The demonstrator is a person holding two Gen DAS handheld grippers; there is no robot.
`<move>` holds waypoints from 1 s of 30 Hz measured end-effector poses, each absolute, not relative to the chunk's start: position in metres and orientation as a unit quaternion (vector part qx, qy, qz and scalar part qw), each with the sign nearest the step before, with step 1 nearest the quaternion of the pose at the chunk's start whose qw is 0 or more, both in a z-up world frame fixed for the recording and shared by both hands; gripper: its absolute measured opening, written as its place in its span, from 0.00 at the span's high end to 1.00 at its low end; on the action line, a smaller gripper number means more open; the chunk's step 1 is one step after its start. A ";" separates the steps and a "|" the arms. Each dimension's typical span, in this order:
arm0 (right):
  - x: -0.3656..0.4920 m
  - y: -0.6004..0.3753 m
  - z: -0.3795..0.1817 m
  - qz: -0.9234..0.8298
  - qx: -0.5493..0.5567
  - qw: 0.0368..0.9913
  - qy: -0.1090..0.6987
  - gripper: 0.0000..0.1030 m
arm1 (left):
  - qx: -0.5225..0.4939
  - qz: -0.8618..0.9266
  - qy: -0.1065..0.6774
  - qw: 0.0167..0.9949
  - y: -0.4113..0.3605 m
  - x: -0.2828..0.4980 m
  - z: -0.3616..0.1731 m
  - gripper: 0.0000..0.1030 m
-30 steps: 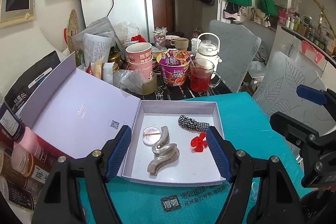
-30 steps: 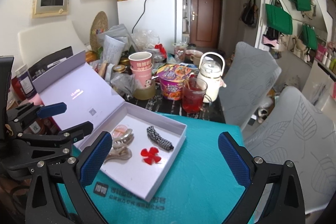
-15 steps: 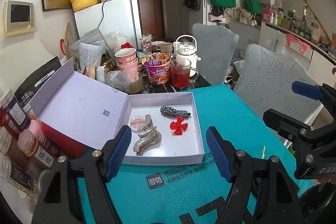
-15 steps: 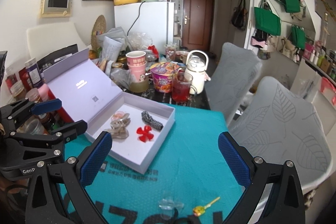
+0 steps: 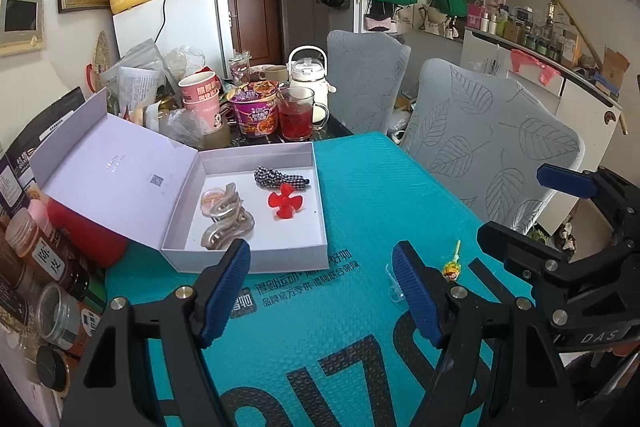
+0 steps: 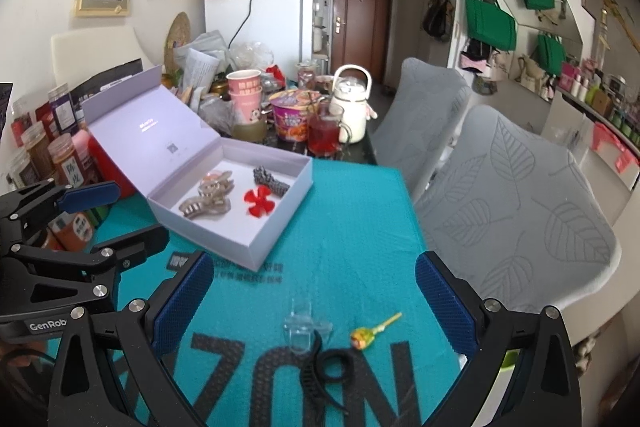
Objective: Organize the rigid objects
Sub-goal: 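Withdraw both grippers from the box toward the clear piece and black band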
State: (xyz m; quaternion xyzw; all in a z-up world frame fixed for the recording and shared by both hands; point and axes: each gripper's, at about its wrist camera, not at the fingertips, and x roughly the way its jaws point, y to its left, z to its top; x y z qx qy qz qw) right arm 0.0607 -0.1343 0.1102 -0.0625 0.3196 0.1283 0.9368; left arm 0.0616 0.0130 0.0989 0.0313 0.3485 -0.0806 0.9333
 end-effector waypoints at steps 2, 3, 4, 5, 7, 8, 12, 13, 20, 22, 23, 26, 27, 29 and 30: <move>0.056 -0.137 0.104 0.130 -0.062 0.936 0.323 0.00 | 0.029 -0.086 0.355 0.931 0.011 0.059 0.093 0.29; 0.053 -0.137 0.102 0.131 -0.061 0.935 0.324 0.00 | 0.028 -0.088 0.358 0.929 0.009 0.057 0.090 0.29; 0.051 -0.138 0.099 0.131 -0.060 0.935 0.325 0.00 | 0.026 -0.093 0.362 0.927 0.008 0.056 0.087 0.29; 0.049 -0.139 0.096 0.132 -0.059 0.934 0.326 0.00 | 0.020 -0.099 0.368 0.924 0.008 0.054 0.084 0.29; 0.046 -0.141 0.091 0.134 -0.055 0.933 0.329 0.00 | 0.015 -0.103 0.373 0.922 0.008 0.052 0.078 0.29; 0.045 -0.142 0.088 0.134 -0.053 0.932 0.332 0.00 | 0.014 -0.103 0.374 0.921 0.008 0.051 0.076 0.29; 0.040 -0.147 0.076 0.129 -0.046 0.931 0.337 0.00 | 0.013 -0.102 0.385 0.917 0.006 0.049 0.064 0.29; 0.039 -0.149 0.073 0.128 -0.044 0.931 0.339 0.00 | 0.013 -0.101 0.387 0.917 0.006 0.049 0.062 0.29; 0.033 -0.163 0.057 0.116 -0.028 0.932 0.343 0.00 | 0.013 -0.098 0.400 0.911 0.004 0.049 0.044 0.29; 0.033 -0.166 0.051 0.111 -0.024 0.931 0.346 0.00 | 0.015 -0.098 0.405 0.909 0.002 0.050 0.039 0.29; 0.034 -0.167 0.049 0.109 -0.023 0.931 0.348 0.00 | 0.016 -0.098 0.406 0.908 0.001 0.051 0.037 0.29; 0.036 -0.172 0.040 0.102 -0.021 0.930 0.353 0.00 | 0.020 -0.101 0.413 0.905 -0.003 0.053 0.029 0.29; 0.037 -0.173 0.037 0.099 -0.022 0.930 0.354 0.00 | 0.021 -0.103 0.415 0.904 -0.004 0.053 0.026 0.29; 0.038 -0.175 0.032 0.096 -0.026 0.930 0.355 0.00 | 0.020 -0.101 0.421 0.901 -0.006 0.055 0.019 0.29; 0.039 -0.176 0.029 0.095 -0.029 0.929 0.355 0.00 | 0.020 -0.100 0.423 0.900 -0.007 0.057 0.017 0.29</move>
